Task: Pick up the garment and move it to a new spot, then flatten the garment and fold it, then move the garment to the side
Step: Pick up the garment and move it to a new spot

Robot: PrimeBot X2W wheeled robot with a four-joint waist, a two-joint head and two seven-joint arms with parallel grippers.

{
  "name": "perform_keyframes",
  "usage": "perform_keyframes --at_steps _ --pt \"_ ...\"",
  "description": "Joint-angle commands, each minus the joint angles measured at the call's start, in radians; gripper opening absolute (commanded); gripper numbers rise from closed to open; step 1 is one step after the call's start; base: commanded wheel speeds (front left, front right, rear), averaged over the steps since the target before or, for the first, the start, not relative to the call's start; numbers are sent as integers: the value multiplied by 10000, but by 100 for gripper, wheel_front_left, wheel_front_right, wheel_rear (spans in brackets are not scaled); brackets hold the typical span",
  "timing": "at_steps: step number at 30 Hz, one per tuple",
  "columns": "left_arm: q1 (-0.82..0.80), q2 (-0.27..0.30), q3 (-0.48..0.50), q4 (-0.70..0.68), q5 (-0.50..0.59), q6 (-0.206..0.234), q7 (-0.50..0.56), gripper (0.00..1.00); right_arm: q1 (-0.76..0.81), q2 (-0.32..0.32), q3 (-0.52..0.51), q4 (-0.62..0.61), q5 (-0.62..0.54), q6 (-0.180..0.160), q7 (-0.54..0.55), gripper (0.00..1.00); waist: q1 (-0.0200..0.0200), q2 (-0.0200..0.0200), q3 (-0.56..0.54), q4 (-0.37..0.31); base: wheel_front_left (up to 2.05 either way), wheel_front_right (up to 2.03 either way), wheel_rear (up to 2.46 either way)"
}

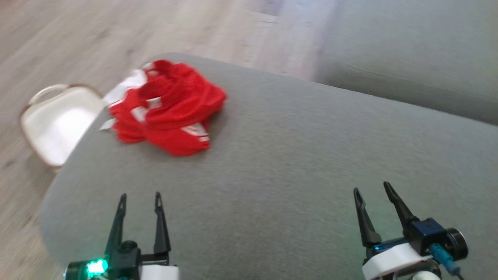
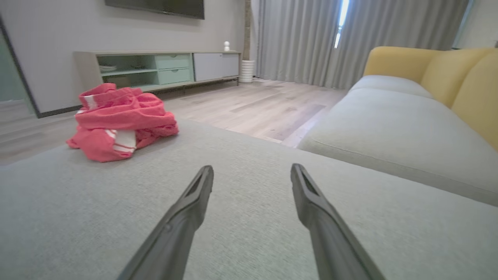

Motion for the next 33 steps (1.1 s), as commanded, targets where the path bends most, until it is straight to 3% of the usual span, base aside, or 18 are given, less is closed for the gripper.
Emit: perform_keyframes --at_steps 1,12,21,24,27,33 --pt "-193 67 408 -419 16 105 -93 100 -264 -95 309 -295 64 48 -113 100 1 0 52 756 0 0 0" --pt "-185 90 1001 -1109 77 449 -93 100 -389 -95 450 -96 -312 48 -113 100 1 0 441 1063 0 0 0" --pt "-1857 801 929 -1628 453 108 -93 100 -192 -95 19 -327 -988 48 -113 100 1 0 1300 1005 0 0 0" --pt "-3132 1016 929 -1632 351 -172 -93 100 -304 -237 -172 -489 -1316 48 -113 100 1 0 1875 890 0 0 0" --pt "-4651 1216 681 -972 257 -780 -93 100 -349 -579 -268 -641 -1459 48 -113 100 1 0 2401 829 0 0 0" --pt "-8176 1041 95 2334 37 -1942 506 100 -426 -1323 -393 -936 -1519 48 -113 100 1 0 3346 662 0 0 0"
